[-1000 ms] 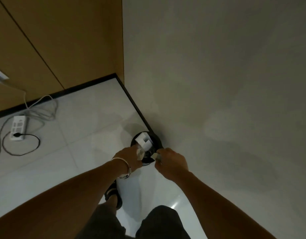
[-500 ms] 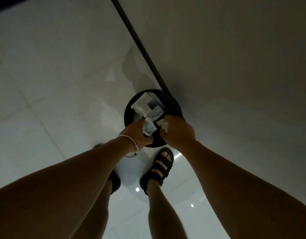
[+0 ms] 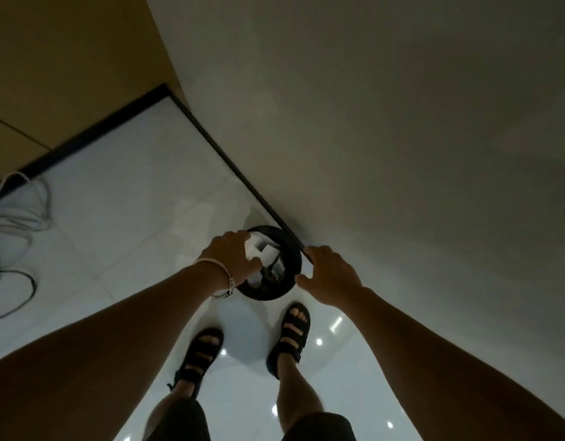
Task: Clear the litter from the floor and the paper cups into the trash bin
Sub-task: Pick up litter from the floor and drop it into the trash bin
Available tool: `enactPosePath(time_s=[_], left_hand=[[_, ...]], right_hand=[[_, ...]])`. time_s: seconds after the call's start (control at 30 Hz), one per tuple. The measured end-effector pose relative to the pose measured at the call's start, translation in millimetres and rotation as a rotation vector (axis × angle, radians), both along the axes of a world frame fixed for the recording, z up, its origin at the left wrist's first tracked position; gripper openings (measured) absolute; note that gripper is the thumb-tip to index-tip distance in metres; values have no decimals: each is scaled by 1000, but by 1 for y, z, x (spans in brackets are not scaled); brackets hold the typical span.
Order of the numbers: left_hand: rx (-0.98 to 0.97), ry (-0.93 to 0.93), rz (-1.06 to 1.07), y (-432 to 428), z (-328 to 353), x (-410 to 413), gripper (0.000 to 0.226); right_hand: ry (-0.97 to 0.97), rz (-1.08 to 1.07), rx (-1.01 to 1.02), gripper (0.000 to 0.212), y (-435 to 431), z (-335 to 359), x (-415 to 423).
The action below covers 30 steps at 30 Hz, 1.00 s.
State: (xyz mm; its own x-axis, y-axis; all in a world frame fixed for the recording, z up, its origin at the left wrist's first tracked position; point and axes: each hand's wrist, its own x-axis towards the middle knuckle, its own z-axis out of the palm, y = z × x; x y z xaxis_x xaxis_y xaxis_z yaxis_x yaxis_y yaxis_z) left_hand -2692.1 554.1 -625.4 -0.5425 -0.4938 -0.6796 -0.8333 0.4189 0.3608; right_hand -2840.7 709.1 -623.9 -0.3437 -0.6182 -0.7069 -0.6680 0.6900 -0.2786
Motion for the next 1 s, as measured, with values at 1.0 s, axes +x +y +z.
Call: enactPosePath(time_s=[1.0], left_hand=[[-90,476,-1891,651,354,107,69]], right_hand=[[474,-1762,75,72,613,327,411]])
